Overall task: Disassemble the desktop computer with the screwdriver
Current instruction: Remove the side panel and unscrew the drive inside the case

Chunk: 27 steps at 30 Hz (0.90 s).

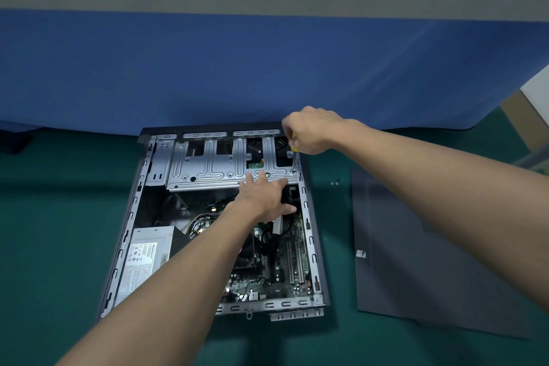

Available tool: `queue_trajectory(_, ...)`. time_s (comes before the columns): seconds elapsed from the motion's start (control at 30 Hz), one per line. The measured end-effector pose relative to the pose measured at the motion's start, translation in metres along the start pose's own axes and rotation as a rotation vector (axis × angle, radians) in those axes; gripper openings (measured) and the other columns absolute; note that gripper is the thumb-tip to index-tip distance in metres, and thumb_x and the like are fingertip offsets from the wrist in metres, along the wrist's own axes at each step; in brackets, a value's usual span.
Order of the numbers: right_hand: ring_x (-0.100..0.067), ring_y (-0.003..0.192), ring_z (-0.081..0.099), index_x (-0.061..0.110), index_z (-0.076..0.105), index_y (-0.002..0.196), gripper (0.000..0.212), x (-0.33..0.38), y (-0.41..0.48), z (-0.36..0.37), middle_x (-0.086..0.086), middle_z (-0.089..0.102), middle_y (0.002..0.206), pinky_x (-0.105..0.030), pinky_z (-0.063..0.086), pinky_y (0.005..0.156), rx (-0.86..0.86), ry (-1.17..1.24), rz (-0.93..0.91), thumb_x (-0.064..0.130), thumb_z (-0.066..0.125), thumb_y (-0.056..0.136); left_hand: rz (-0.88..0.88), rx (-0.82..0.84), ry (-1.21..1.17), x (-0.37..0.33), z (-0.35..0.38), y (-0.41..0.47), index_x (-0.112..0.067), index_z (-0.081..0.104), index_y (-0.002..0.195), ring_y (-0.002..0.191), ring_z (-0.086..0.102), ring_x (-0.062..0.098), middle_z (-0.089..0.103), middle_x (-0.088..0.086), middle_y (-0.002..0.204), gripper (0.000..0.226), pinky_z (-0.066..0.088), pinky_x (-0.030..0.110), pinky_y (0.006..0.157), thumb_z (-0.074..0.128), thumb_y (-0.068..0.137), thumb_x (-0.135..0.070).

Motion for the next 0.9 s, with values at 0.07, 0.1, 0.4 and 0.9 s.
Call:
queue_trajectory(0.07,-0.028,0.091,0.054,0.024,0.055,0.095,0.01,0.001,-0.001,0.0,-0.004,0.057,0.107,-0.032,0.038,0.064,0.027,0.026,-0.02,0.018,0.05,0.089,-0.001,-0.002,-0.001,0.0,0.0,0.0,-0.027,0.019,0.152,0.142,0.0,0.051,0.005,0.025,0.157,0.072,0.011,0.056,0.117,0.05,0.093,-0.055)
queue_trajectory(0.1,-0.028,0.091,0.053,0.022,0.055,0.1,0.01,0.001,-0.001,0.001,-0.004,0.056,0.106,-0.033,0.038,0.066,0.026,-0.013,-0.01,0.026,0.051,0.091,-0.002,0.0,-0.001,0.0,0.0,0.0,-0.027,0.019,0.152,0.142,0.0,0.05,0.005,0.025,0.157,0.072,0.011,0.056,0.117,0.049,0.093,-0.055)
queue_trajectory(0.4,-0.029,0.079,0.052,0.016,0.051,0.077,0.018,-0.002,-0.001,0.0,-0.005,0.056,0.092,-0.035,0.04,0.067,-0.04,-0.079,0.059,0.025,0.05,0.093,-0.001,0.006,-0.002,0.0,0.0,0.001,-0.027,0.017,0.152,0.143,-0.001,0.05,0.003,0.026,0.158,0.073,0.01,0.056,0.117,0.049,0.094,-0.055)
queue_trajectory(0.9,-0.029,0.088,0.057,0.018,0.059,0.092,0.009,-0.002,0.002,-0.007,-0.006,0.058,0.098,-0.034,0.047,0.066,0.075,-0.035,-0.017,0.023,0.054,0.087,0.009,-0.003,0.015,0.002,0.002,0.004,-0.028,0.015,0.153,0.143,-0.001,0.05,0.005,0.027,0.157,0.074,0.01,0.056,0.117,0.047,0.094,-0.057)
Point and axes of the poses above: each hand's wrist, its own y-axis towards the middle knuckle, its own z-axis out of the palm, x = y × z, the point moved 5 cm from there along y, towards the middle knuckle
